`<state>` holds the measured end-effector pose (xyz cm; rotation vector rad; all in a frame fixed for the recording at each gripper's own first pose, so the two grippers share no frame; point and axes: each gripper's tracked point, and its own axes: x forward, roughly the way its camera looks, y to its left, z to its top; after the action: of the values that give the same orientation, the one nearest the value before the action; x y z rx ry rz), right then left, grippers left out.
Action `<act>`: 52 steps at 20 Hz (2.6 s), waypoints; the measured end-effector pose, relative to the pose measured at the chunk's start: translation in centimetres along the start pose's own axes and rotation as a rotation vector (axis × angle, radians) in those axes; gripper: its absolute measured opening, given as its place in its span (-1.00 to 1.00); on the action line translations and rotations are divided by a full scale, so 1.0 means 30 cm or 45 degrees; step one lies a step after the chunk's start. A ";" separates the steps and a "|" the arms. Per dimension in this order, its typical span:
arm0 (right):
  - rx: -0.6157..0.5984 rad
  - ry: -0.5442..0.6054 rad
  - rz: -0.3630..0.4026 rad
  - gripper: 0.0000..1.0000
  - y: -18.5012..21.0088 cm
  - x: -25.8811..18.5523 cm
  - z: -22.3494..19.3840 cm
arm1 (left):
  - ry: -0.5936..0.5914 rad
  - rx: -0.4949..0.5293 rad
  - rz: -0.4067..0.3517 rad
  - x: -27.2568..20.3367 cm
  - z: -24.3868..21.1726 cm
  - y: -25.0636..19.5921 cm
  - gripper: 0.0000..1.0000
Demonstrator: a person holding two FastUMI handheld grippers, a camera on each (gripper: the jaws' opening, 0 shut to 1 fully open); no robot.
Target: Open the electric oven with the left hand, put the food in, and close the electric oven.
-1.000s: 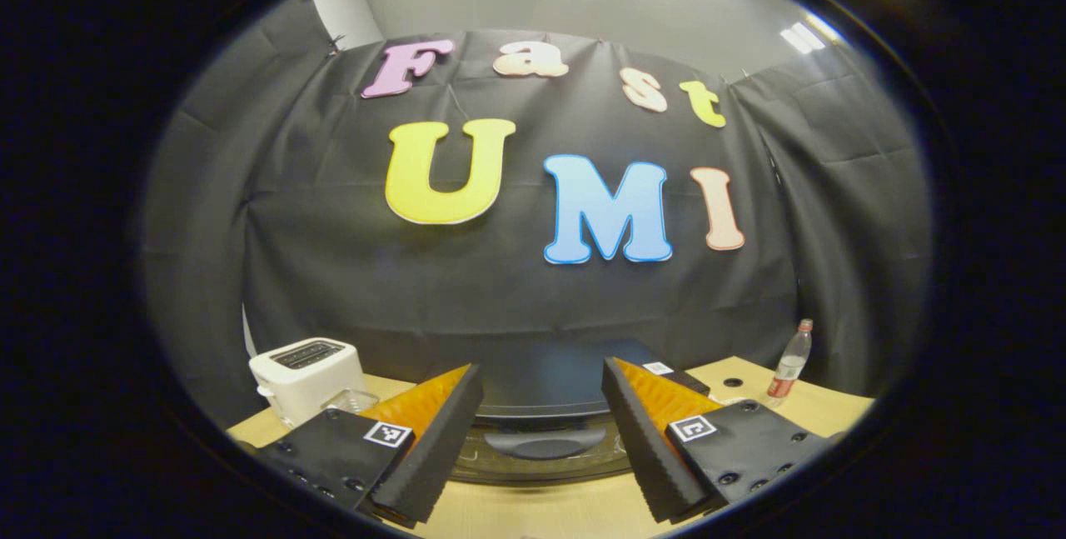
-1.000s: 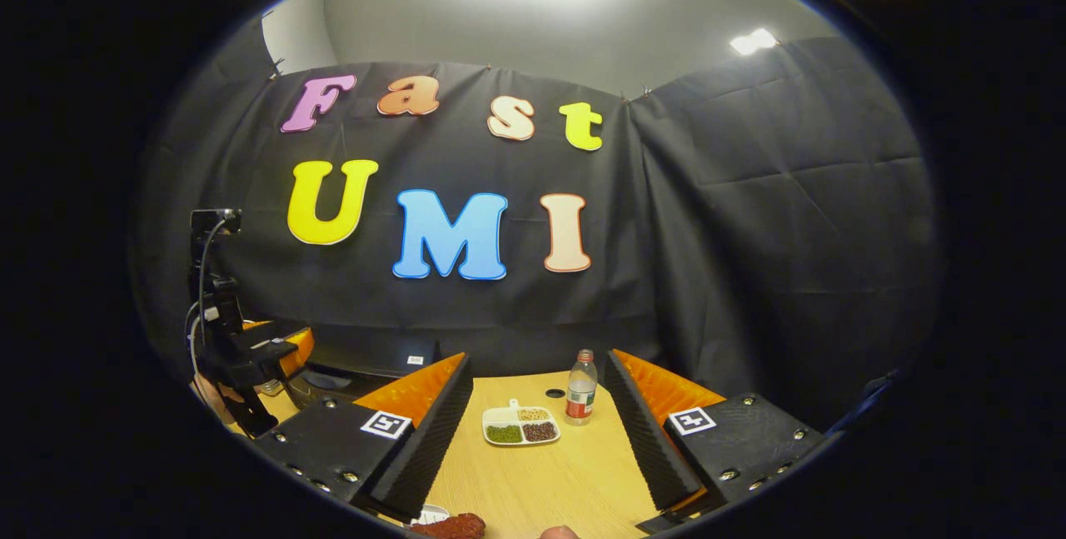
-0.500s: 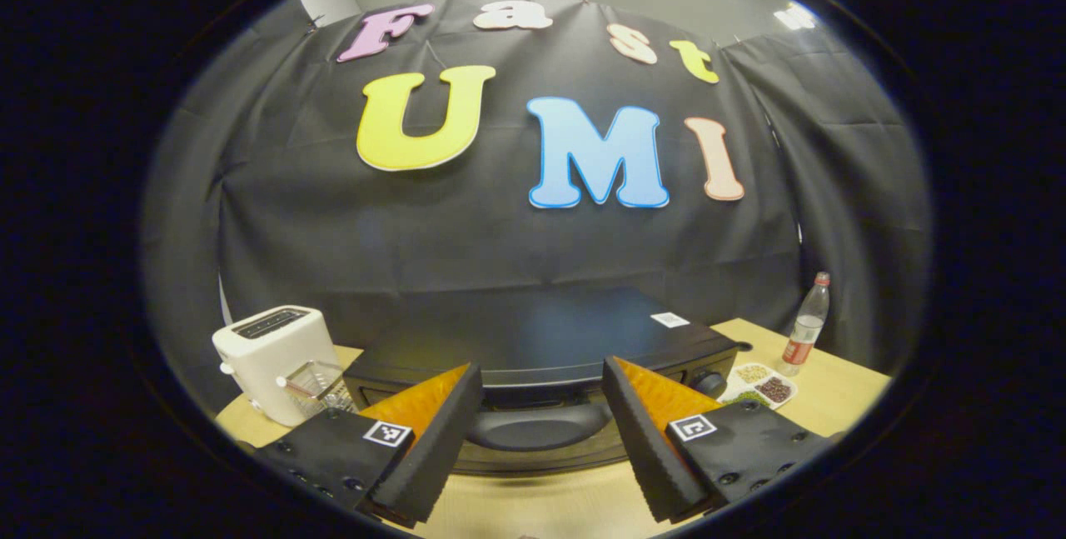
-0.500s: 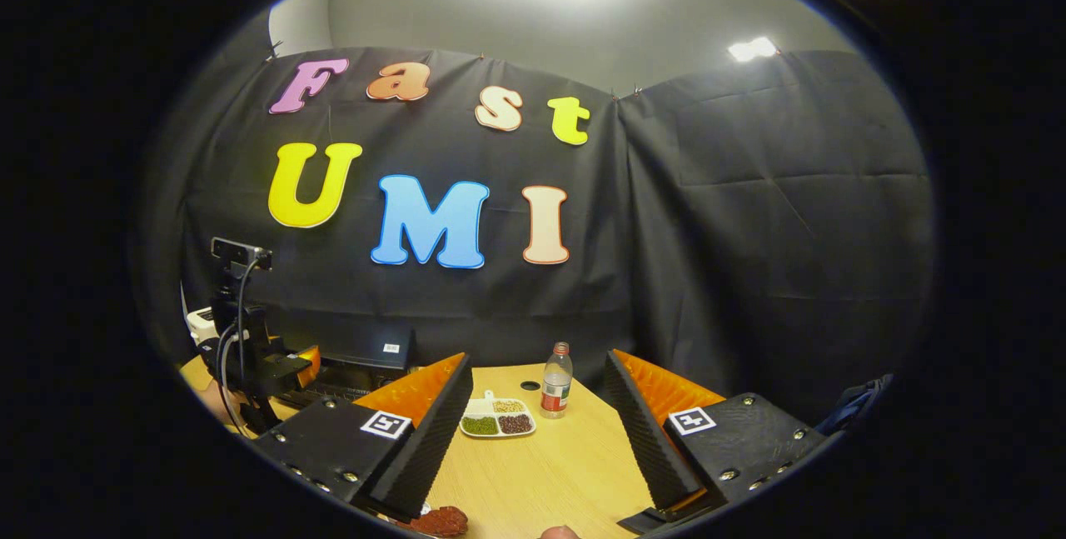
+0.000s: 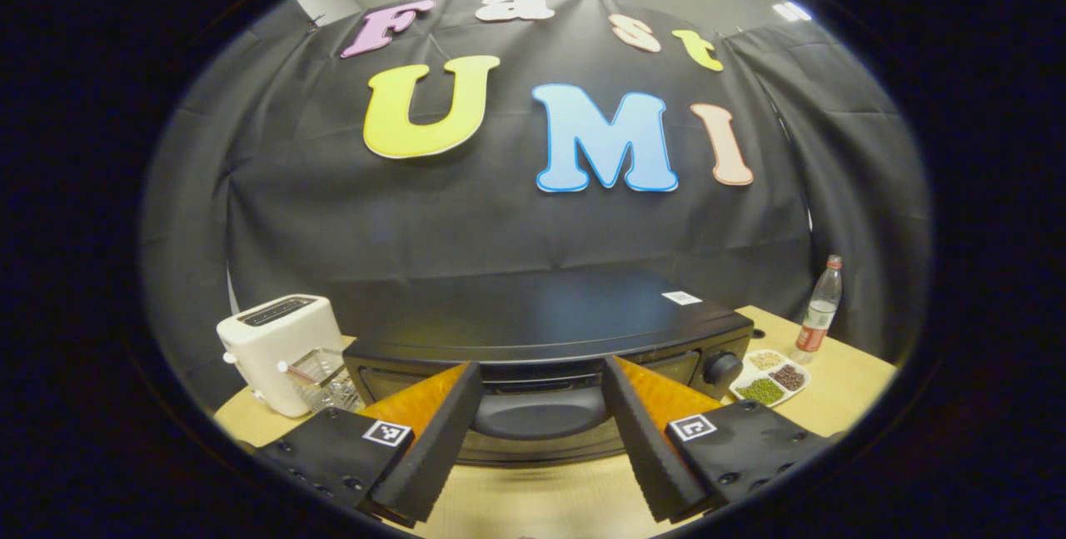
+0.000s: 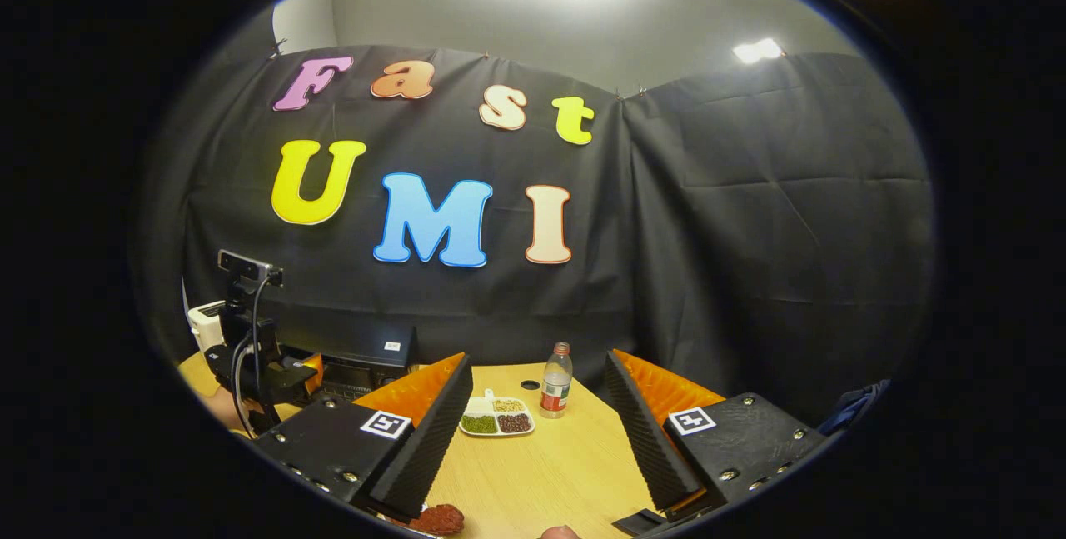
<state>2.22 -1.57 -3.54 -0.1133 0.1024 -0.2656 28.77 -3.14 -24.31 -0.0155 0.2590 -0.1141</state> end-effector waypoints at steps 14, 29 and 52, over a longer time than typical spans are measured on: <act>0.025 0.008 0.114 0.93 0.000 -0.018 -0.015 | 0.078 0.024 0.014 -0.227 -0.150 -0.038 0.93; -0.021 0.067 0.192 0.93 -0.041 -0.042 -0.053 | 0.223 0.024 0.082 -0.339 -0.382 -0.050 0.94; 0.202 0.317 0.554 0.93 0.087 0.016 -0.263 | -0.048 -0.021 0.154 -0.766 0.083 -0.053 1.00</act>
<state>2.42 0.03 -11.71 0.1010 0.3477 0.1488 7.17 -2.10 -16.01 -0.0186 0.2223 0.0087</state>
